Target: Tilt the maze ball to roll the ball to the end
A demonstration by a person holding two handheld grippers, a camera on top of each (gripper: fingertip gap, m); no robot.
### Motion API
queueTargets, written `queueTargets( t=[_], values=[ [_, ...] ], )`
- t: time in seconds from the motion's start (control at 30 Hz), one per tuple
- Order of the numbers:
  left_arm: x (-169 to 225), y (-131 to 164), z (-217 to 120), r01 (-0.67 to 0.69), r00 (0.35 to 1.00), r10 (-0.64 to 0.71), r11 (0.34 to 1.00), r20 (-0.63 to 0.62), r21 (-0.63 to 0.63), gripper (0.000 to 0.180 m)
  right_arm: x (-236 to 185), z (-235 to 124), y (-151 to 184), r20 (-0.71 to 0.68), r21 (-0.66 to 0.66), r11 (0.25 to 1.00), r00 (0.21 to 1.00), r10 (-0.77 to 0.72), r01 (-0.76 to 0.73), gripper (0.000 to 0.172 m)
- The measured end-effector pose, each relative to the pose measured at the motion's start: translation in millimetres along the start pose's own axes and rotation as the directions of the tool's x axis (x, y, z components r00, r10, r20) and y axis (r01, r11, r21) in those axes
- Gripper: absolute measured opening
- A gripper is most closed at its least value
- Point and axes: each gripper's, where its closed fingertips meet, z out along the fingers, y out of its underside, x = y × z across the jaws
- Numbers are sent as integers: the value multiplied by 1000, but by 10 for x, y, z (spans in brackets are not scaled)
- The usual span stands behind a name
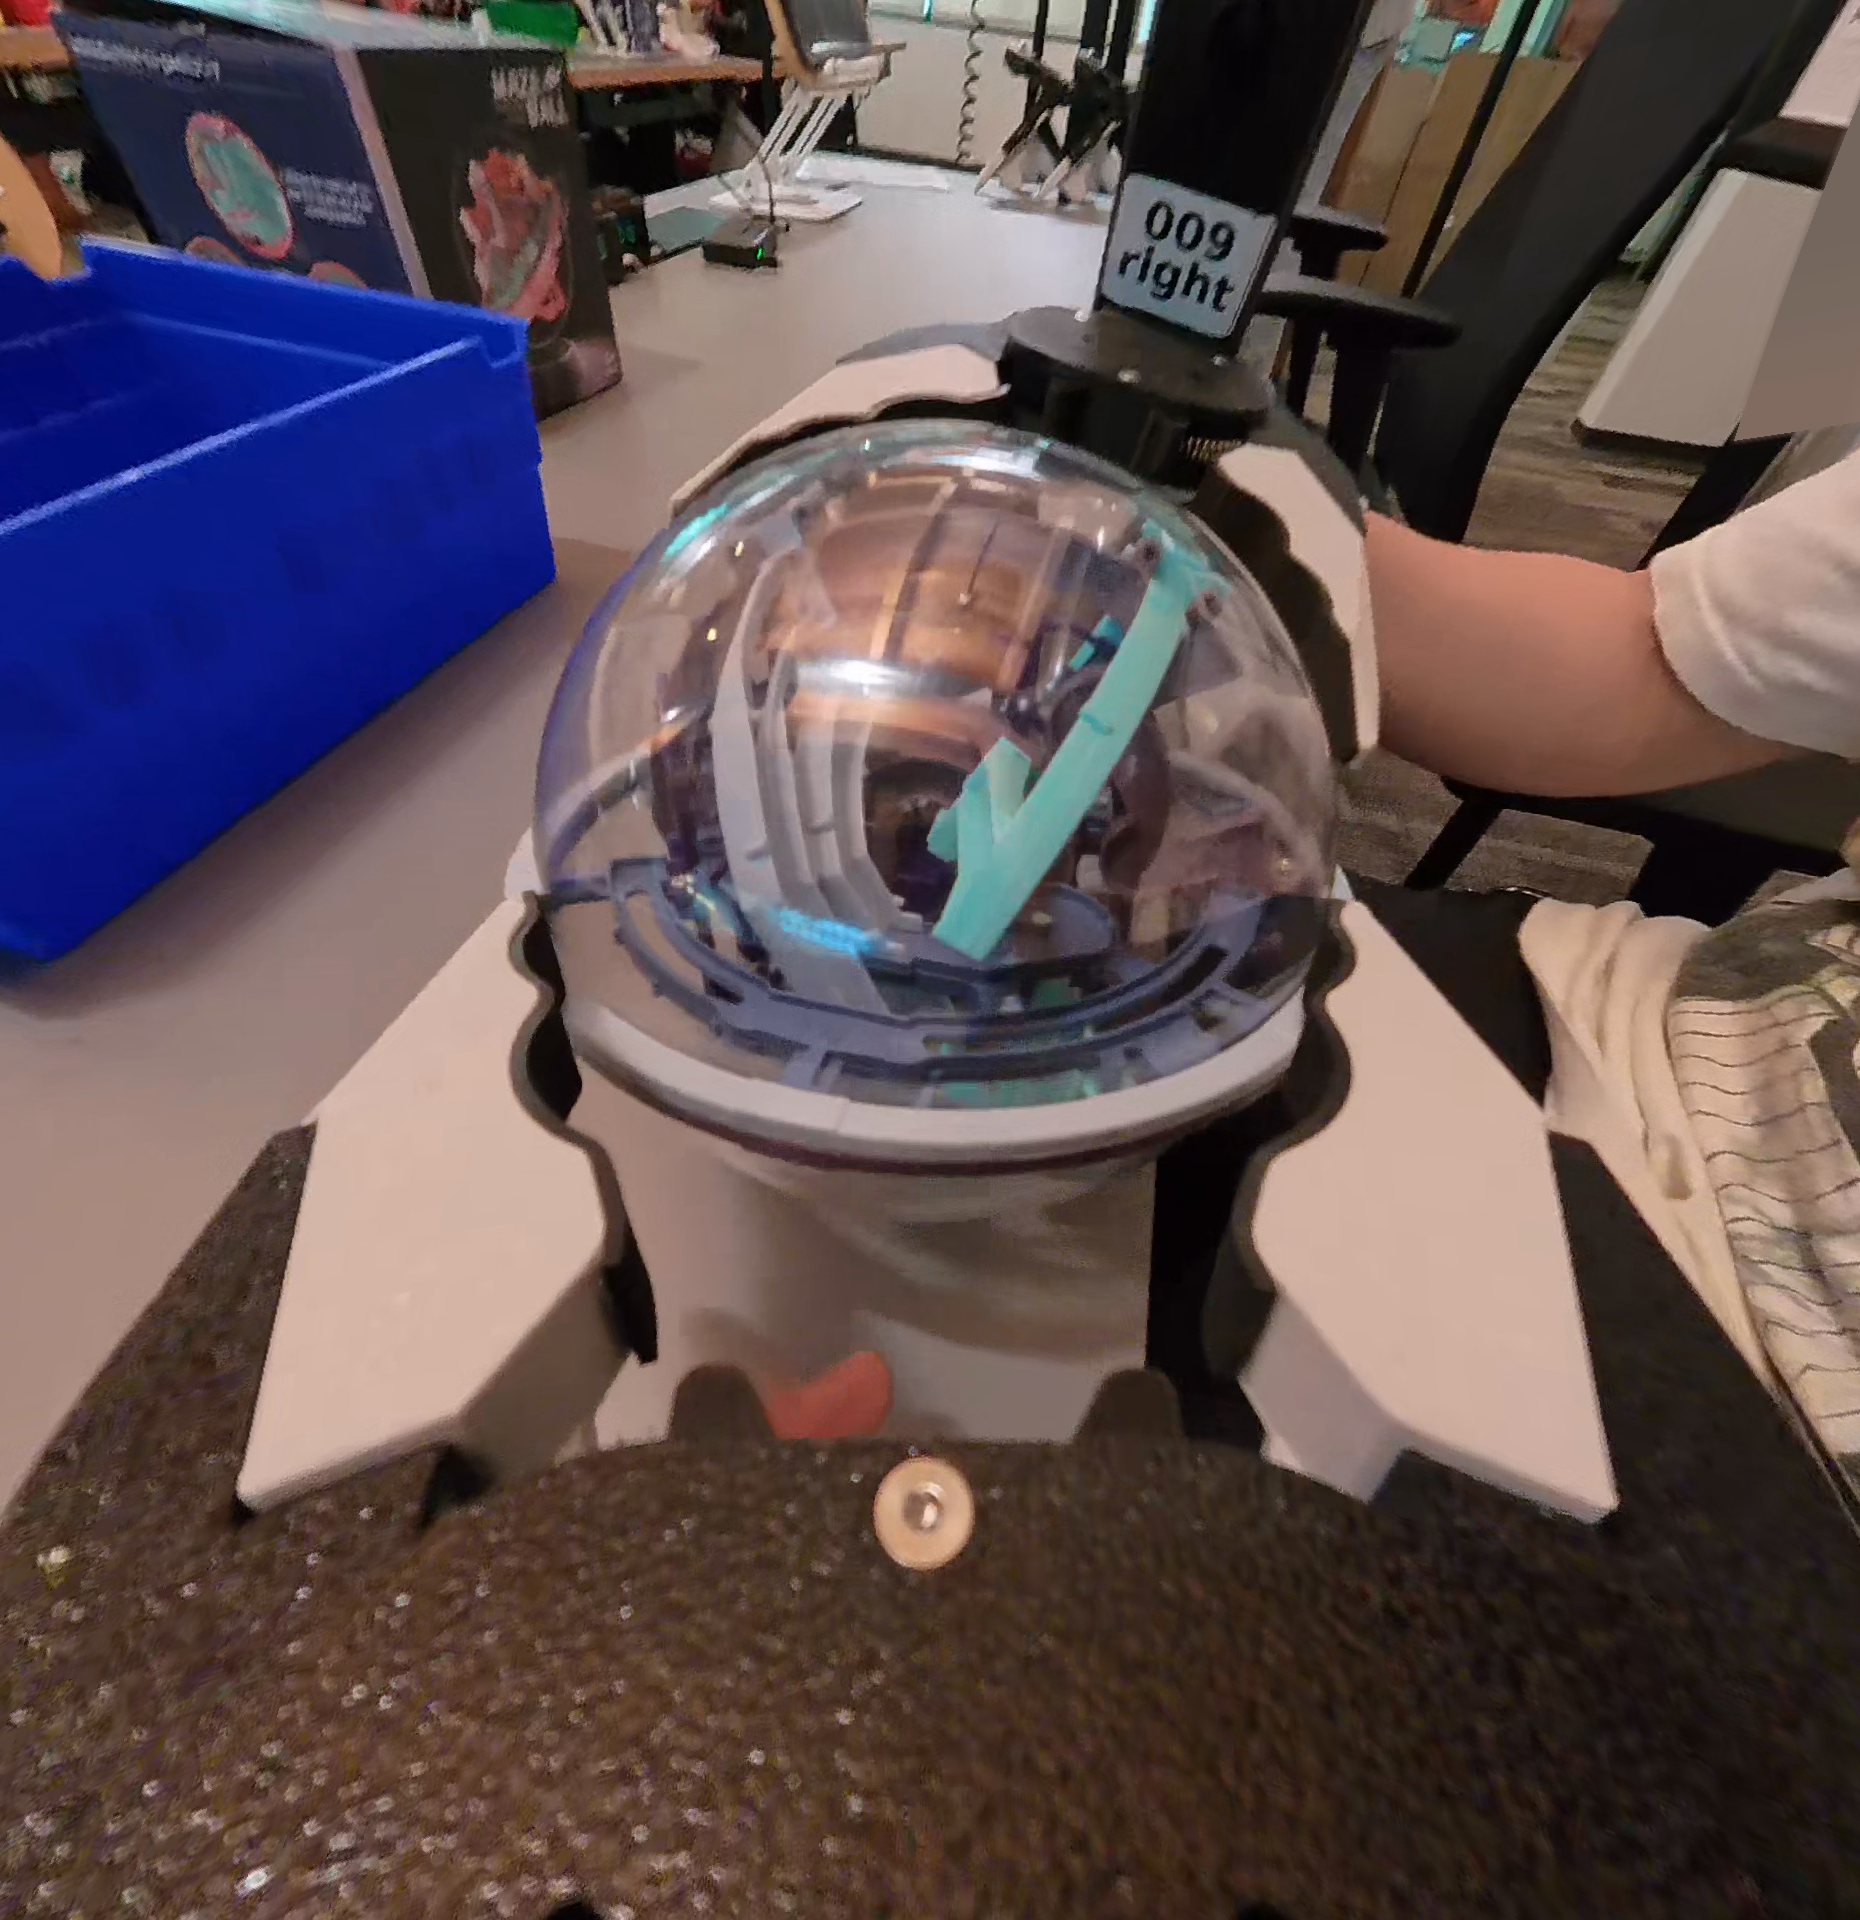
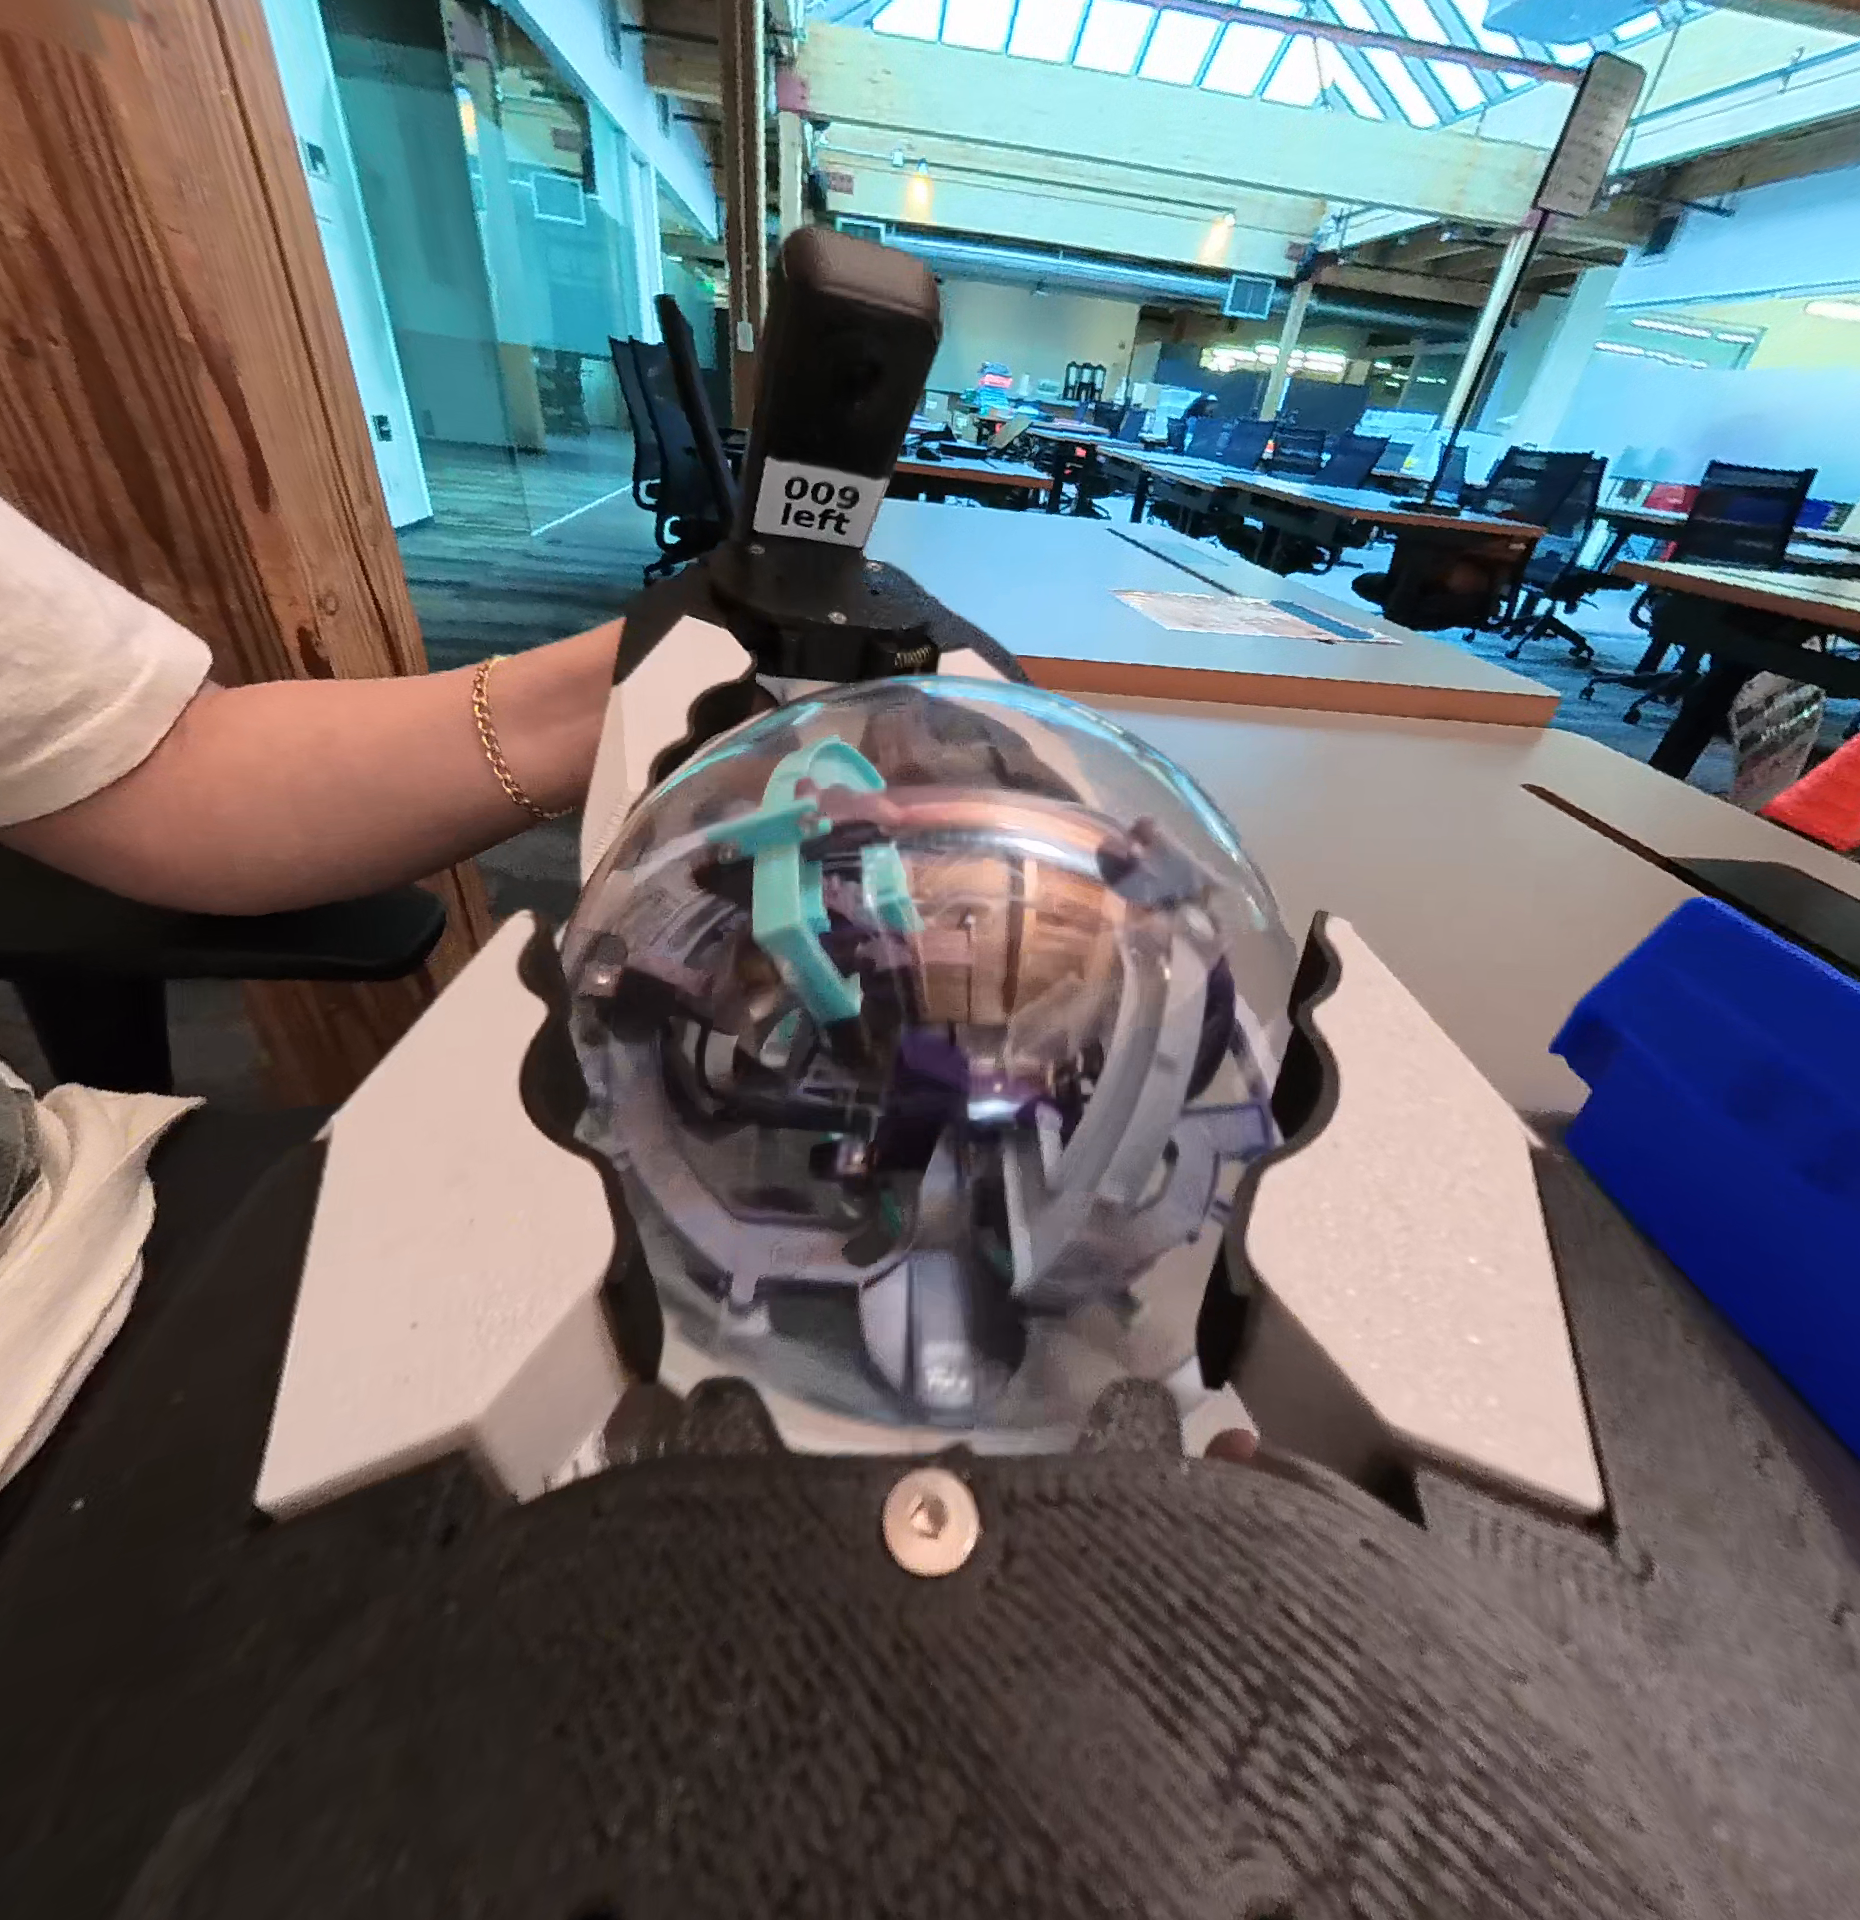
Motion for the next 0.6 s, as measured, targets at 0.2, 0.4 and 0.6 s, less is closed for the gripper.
queueTargets(
  t=[0.2, 0.4, 0.6],
  values=[
    [-81, 50, 42, 145, 989, -144, 989, 12, -20, 136, 43, -30, 169, -7, -73, 997, 1000, -12, 11, 155],
    [-102, -19, 112, 61, 997, -62, 998, 49, 25, 148, 26, -66, 221, 13, -81, 995, 998, -56, 57, 157],
    [-45, -67, 139, -61, 996, 60, 998, 70, 11, 143, 23, -117, 348, 27, -168, 981, 995, -96, 99, 156]
  ],
)
